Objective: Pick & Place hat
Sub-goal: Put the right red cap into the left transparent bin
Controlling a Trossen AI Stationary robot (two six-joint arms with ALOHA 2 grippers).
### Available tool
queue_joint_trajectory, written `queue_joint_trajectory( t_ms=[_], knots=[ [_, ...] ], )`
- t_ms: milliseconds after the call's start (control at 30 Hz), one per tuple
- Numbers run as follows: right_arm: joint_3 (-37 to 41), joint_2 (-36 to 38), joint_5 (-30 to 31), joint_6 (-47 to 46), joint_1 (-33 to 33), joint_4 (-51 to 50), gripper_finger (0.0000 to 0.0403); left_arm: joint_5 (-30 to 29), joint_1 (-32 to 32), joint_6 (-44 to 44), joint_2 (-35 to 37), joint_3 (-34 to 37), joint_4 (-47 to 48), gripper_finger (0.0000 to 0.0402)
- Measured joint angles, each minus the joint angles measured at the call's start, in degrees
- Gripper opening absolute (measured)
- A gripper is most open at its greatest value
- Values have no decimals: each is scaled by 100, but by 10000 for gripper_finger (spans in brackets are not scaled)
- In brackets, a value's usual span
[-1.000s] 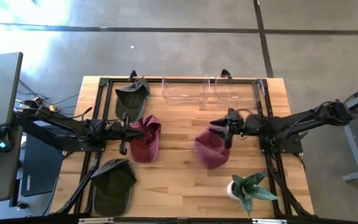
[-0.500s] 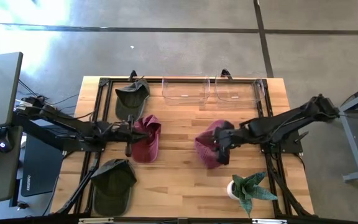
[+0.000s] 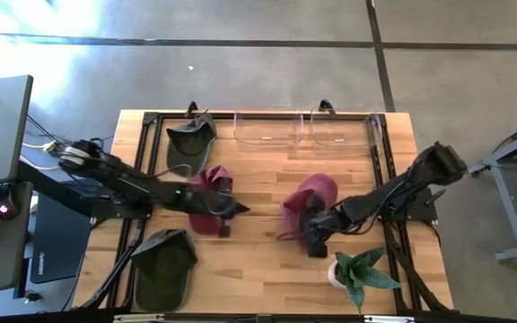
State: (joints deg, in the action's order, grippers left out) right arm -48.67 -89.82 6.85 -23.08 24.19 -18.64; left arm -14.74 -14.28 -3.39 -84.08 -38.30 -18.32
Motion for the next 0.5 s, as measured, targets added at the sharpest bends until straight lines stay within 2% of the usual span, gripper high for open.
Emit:
queue_joint_trajectory(
  t_ms=[100,200,333,500],
  knots=[
    [12,-293,-778,367,95,608,174,291,0,13,-589,-740,614,0],
    [-43,-398,-876,377,203,637,160,606,-43,172,-1119,-1342,1090,0],
    [-313,-240,-639,189,415,128,148,409,-247,560,-1673,-1832,1160,0],
    [-694,108,114,-348,722,-958,145,-85,-391,813,-1923,-2114,1234,0]
  ],
)
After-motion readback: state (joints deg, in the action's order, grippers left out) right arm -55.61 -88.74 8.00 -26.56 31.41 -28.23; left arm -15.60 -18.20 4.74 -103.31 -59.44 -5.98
